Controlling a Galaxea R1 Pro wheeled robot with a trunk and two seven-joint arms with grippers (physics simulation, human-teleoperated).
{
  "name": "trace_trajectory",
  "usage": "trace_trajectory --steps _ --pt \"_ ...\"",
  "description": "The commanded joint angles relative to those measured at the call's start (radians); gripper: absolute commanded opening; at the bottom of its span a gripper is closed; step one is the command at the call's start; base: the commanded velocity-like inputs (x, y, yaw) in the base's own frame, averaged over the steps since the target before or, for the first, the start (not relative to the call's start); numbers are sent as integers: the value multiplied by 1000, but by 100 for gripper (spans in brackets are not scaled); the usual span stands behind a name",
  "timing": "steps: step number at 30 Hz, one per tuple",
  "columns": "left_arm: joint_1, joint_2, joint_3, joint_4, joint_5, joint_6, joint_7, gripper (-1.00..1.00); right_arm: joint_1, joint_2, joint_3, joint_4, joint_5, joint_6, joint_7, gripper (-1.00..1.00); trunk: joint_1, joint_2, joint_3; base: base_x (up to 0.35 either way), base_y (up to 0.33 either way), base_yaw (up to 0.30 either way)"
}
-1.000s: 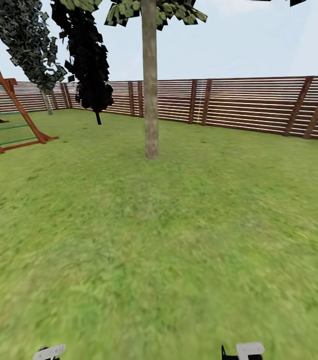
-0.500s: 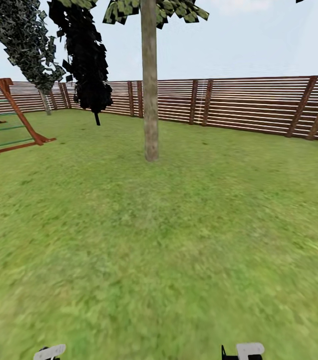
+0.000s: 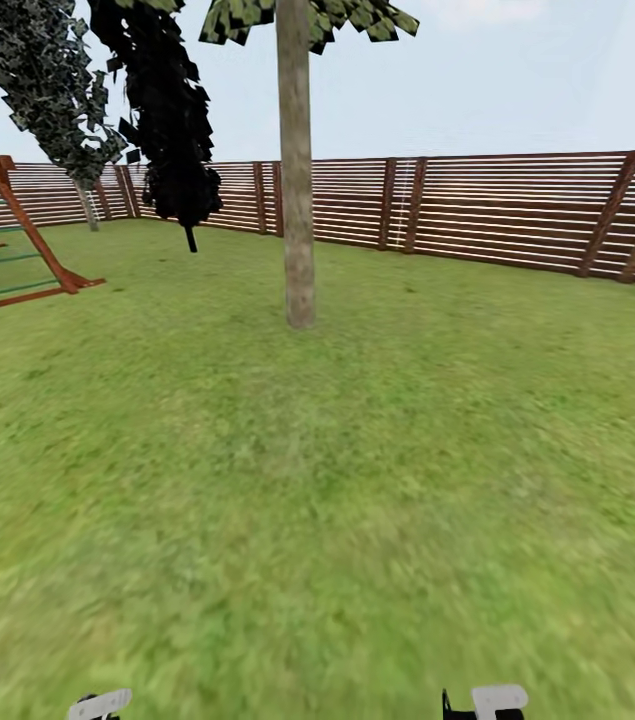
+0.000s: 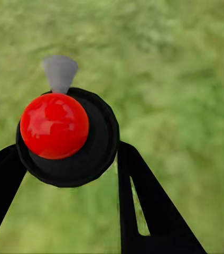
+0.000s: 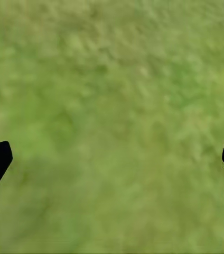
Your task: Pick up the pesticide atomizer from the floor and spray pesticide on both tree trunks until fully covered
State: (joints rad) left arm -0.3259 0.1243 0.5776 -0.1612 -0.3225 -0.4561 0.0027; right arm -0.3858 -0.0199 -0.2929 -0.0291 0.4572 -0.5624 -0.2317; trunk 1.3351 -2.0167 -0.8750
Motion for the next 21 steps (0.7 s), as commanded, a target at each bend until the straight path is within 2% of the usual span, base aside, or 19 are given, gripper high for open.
trace_trajectory --steps 1,21 --pt "-1 0 8 1 -10 -4 0 -100 -1 0 -5 1 11 -2 -6 100 0 0 -1 313 -125 0" --pt "-1 0 8 1 -10 -5 0 -100 -1 0 -5 1 11 -2 -6 100 0 0 -1 318 -125 0"
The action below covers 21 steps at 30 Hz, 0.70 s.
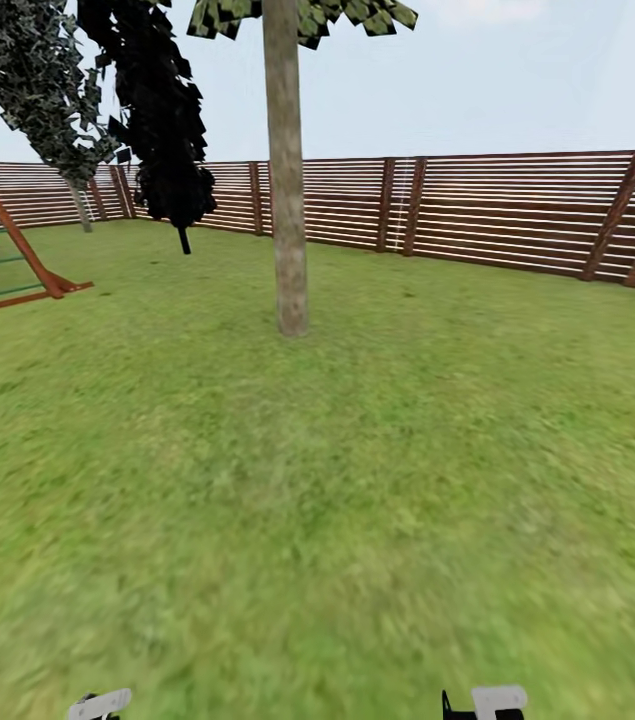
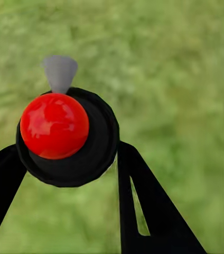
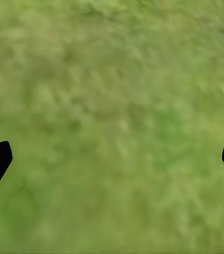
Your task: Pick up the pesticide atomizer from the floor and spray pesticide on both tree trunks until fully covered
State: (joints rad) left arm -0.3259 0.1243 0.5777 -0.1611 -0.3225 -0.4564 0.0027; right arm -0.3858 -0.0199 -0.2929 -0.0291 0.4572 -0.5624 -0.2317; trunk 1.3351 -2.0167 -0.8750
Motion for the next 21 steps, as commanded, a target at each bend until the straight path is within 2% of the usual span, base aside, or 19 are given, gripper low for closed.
trace_trajectory --steps 1,21 --pt "-1 0 8 1 -10 -4 0 -100 -1 0 -5 1 11 -2 -6 100 0 0 -1 319 -125 0" --pt "-1 0 8 1 -10 -5 0 -100 -1 0 -5 1 11 -2 -6 100 0 0 -1 331 -96 0"
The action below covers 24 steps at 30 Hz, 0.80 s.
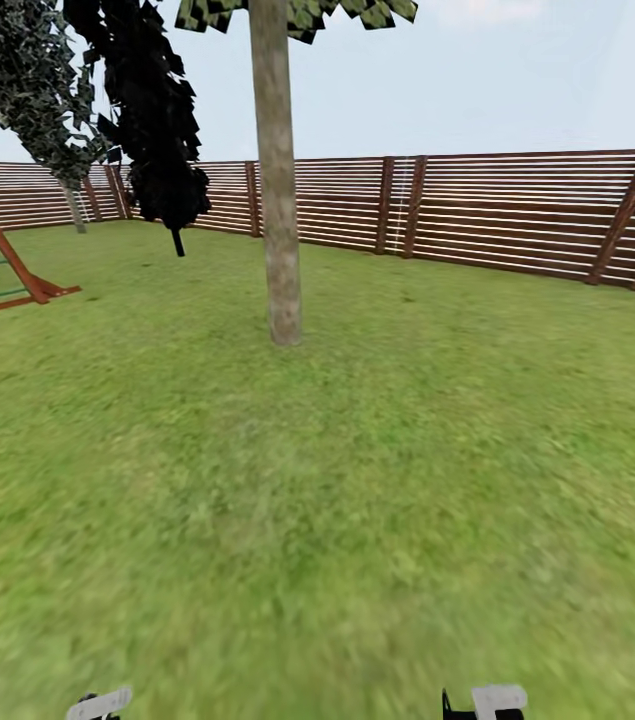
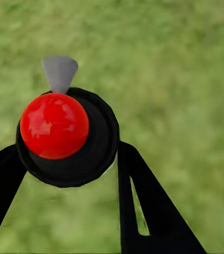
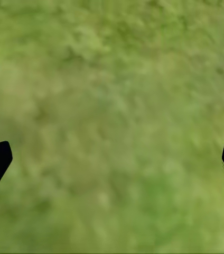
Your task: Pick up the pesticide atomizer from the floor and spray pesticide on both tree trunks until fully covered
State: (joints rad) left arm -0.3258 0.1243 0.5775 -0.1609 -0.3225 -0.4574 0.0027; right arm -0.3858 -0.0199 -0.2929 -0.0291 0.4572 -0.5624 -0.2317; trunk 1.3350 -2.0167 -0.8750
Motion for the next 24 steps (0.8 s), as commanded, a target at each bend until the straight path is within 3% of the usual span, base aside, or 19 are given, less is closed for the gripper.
trace_trajectory --steps 1,24 --pt "-1 0 8 1 -10 -4 0 -100 -1 0 -5 1 11 -2 -6 100 0 0 -1 334 -88 0" --pt "-1 0 9 0 -10 -4 0 -100 -1 1 -10 -11 4 -7 -10 100 0 0 -1 337 -29 0"
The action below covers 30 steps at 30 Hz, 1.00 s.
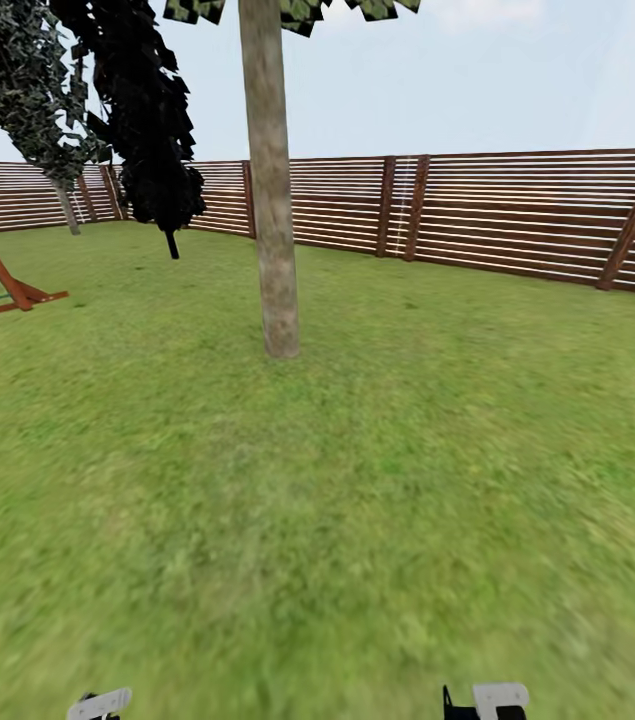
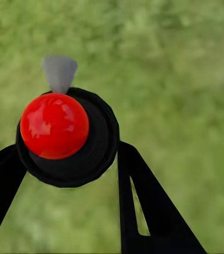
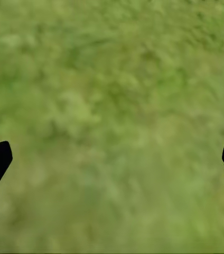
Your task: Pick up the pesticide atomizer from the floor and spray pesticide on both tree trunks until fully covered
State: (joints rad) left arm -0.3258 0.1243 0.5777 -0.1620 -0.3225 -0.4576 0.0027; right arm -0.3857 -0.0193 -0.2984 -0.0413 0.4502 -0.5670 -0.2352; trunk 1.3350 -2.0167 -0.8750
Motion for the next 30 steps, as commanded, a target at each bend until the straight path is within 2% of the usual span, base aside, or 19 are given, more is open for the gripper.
trace_trajectory --steps 1,5,15,20,30 --pt "-1 0 8 1 -10 -4 0 -100 -1 0 -3 1 13 -2 -4 100 0 0 -1 339 0 0" --pt "-1 0 8 2 -10 -3 0 -100 -1 -1 -1 1 17 -3 -1 100 0 0 -1 339 0 18" --pt "-1 0 8 2 -10 -3 0 -100 -1 0 2 1 19 -3 -2 100 0 0 -11 339 0 156" --pt "-1 0 8 2 -10 -3 0 -100 -1 -5 5 1 37 -4 0 100 0 0 -11 340 0 10" --pt "-1 0 8 2 -10 -3 0 -100 -1 -8 6 1 39 -4 -2 100 0 0 -11 340 0 0"
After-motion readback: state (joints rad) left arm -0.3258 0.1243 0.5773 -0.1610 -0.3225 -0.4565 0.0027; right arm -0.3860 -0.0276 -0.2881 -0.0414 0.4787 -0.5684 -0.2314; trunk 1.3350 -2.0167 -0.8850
